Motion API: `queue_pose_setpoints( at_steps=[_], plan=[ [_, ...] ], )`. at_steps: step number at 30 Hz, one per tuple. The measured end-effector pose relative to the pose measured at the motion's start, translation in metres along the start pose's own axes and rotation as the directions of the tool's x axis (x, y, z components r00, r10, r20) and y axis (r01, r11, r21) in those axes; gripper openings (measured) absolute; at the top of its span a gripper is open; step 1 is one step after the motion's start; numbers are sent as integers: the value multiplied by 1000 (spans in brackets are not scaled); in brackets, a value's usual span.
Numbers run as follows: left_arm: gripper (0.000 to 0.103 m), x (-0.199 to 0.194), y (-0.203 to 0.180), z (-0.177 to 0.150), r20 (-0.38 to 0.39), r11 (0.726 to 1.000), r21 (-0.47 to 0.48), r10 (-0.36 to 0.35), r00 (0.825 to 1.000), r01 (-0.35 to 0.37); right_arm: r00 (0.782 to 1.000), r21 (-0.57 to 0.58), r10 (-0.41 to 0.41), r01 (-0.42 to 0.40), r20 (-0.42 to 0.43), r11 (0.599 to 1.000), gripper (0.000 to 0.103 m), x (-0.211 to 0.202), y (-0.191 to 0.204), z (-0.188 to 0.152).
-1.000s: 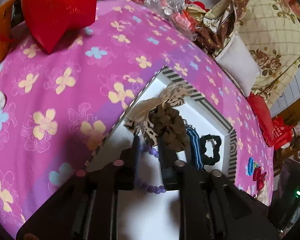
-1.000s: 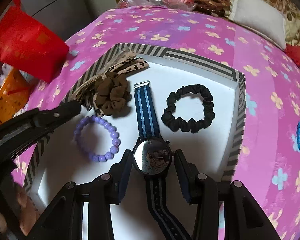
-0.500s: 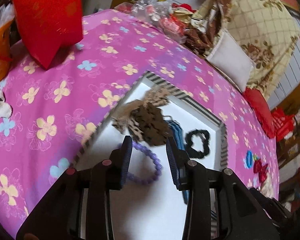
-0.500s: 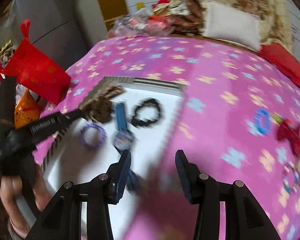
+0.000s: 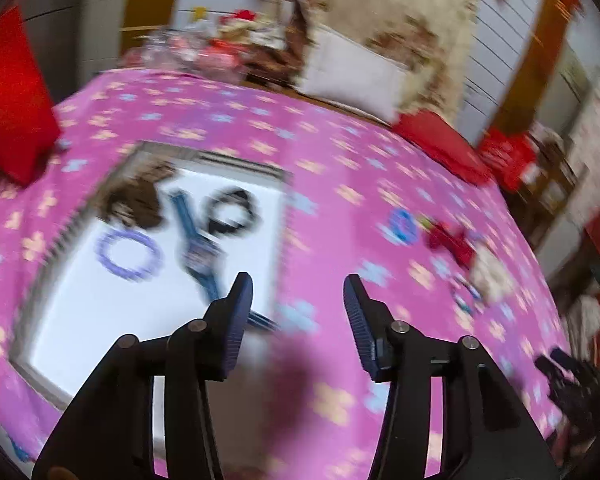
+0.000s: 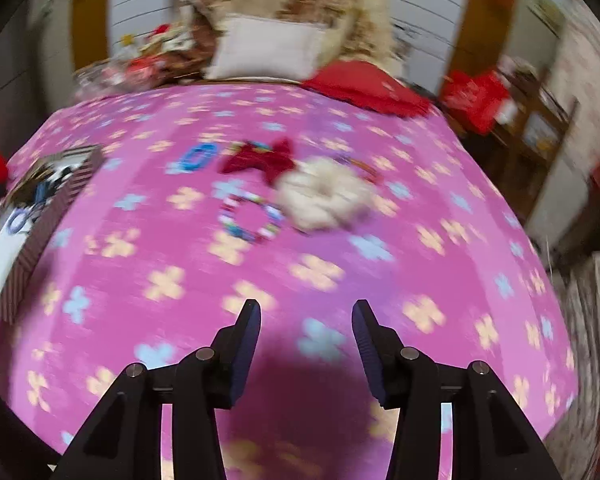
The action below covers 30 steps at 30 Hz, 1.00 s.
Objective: Organize jewelry
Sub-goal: 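Open both tools and withdraw them from the tray, then grasp the red satin bow with the right tool and lift it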
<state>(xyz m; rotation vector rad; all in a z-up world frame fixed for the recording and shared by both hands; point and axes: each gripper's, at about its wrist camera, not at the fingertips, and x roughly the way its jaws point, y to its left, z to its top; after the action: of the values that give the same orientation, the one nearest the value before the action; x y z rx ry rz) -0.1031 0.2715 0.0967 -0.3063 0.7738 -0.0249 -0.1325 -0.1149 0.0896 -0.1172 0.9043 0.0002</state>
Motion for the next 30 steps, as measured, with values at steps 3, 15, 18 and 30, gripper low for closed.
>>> queue_pose_setpoints(
  at_steps=[3, 15, 18, 30],
  plan=[
    [50, 8, -46, -17, -75, 995, 87, -41, 996, 48, 1000, 63, 30, -29, -10, 998, 46, 5, -20, -5],
    [50, 77, -118, -45, -140, 958, 275, -48, 989, 86, 998, 29, 37, -35, -47, 999, 46, 46, -17, 18],
    [51, 83, -109, -53, -142, 954, 282, -63, 988, 102, 997, 17, 35, -34, -63, 999, 46, 68, -9, 45],
    [50, 103, -77, -41, -210, 974, 182, -97, 973, 136, 990, 25, 17, -14, -140, 1000, 45, 181, 54, 201]
  ],
)
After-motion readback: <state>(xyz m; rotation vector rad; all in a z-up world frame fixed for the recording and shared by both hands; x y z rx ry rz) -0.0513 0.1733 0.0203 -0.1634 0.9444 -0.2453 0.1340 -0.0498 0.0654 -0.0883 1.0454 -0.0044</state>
